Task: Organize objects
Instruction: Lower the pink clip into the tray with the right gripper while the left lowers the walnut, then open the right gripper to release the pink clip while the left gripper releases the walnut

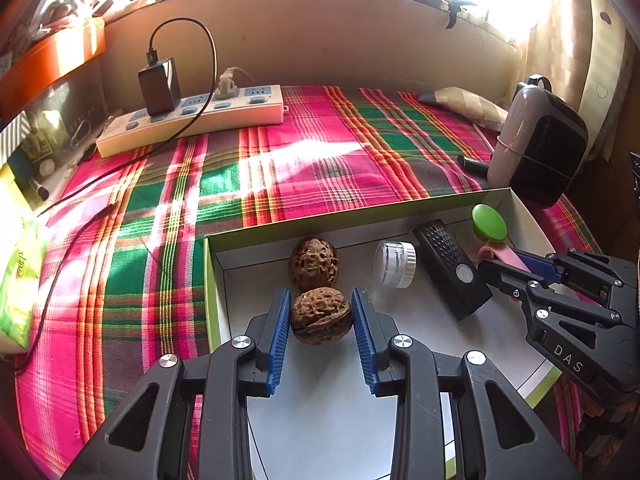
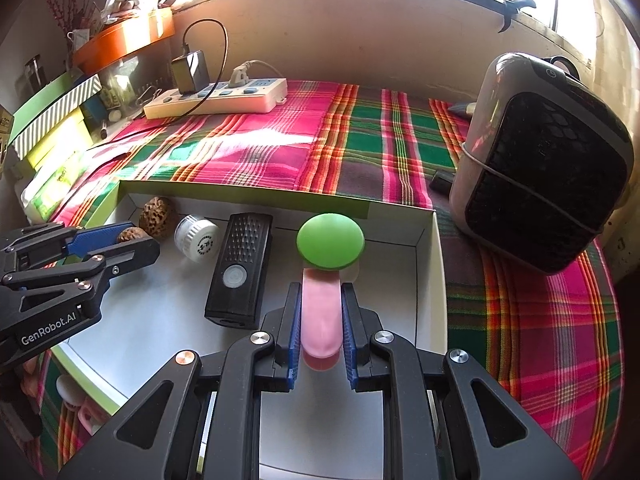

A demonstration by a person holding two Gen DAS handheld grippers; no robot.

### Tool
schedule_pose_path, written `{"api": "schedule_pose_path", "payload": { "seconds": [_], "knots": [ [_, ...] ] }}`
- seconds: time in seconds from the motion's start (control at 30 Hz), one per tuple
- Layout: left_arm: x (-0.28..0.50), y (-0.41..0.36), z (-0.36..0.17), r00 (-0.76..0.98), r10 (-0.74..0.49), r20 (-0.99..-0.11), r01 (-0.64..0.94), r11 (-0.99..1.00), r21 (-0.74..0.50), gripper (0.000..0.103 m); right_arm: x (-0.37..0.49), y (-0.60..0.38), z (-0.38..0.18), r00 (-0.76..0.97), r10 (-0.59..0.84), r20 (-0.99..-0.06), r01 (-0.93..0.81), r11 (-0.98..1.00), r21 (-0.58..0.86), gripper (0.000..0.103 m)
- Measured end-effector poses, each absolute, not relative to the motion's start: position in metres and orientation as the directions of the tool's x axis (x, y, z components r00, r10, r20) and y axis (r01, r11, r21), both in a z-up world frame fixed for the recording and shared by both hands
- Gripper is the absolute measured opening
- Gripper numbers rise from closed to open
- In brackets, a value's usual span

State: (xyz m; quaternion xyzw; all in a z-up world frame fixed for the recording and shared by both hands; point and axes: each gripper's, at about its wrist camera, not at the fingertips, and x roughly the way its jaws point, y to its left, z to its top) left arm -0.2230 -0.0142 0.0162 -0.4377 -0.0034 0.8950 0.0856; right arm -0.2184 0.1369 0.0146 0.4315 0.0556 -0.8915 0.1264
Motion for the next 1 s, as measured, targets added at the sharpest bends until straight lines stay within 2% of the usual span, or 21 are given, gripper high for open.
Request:
{"api": "schedule_pose_path", "payload": {
  "seconds": [1.0],
  "knots": [
    [-0.2250, -0.0108, 0.0143, -0.608, 0.119, -0.785, -0.136, -0.990, -0.045, 0.031, -0.2189, 0.1330, 0.0136, -0.609, -0.175, -0.773, 0.276, -0.961, -0.001, 0.021]
  ]
}}
